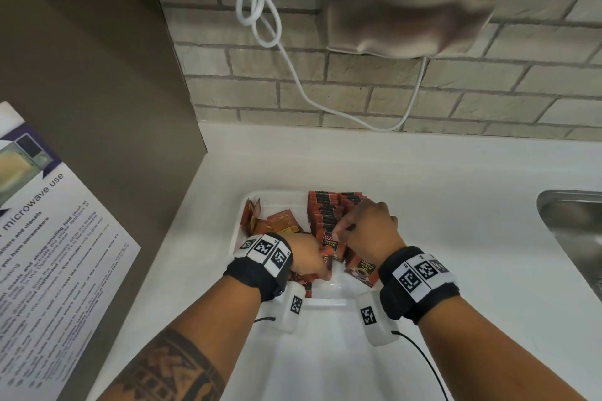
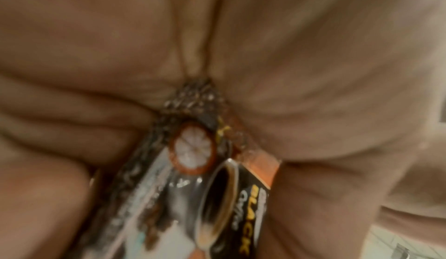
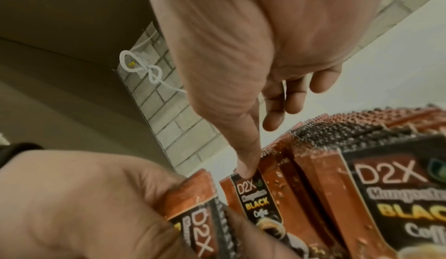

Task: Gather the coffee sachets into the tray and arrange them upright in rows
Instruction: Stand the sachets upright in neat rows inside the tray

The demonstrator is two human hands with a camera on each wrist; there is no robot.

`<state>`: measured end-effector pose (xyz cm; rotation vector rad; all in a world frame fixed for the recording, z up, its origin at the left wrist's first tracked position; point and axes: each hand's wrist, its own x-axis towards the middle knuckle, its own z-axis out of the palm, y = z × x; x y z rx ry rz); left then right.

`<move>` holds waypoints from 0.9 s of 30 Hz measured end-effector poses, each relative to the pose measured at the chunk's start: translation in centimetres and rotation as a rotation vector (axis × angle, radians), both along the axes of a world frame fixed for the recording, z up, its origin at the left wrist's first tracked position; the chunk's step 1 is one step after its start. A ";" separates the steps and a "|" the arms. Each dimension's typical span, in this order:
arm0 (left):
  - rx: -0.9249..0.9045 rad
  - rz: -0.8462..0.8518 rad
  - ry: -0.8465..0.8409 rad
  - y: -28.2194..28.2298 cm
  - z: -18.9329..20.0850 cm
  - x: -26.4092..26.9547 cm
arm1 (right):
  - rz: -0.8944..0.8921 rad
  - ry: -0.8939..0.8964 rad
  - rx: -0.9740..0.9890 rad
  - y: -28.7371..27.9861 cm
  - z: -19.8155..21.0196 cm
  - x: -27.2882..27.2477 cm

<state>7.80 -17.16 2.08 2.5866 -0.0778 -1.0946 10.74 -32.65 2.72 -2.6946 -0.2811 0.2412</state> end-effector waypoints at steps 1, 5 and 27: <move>0.014 -0.010 0.007 -0.2 -0.2 0.2 | 0.002 0.014 0.001 0.1 -0.1 0.0; 0.049 -0.038 -0.001 -0.6 -0.2 0.5 | 0.025 0.012 -0.043 0.3 -0.5 0.0; 0.036 -0.009 -0.004 -0.4 0.2 0.6 | 0.035 0.024 -0.025 0.0 -1.0 0.6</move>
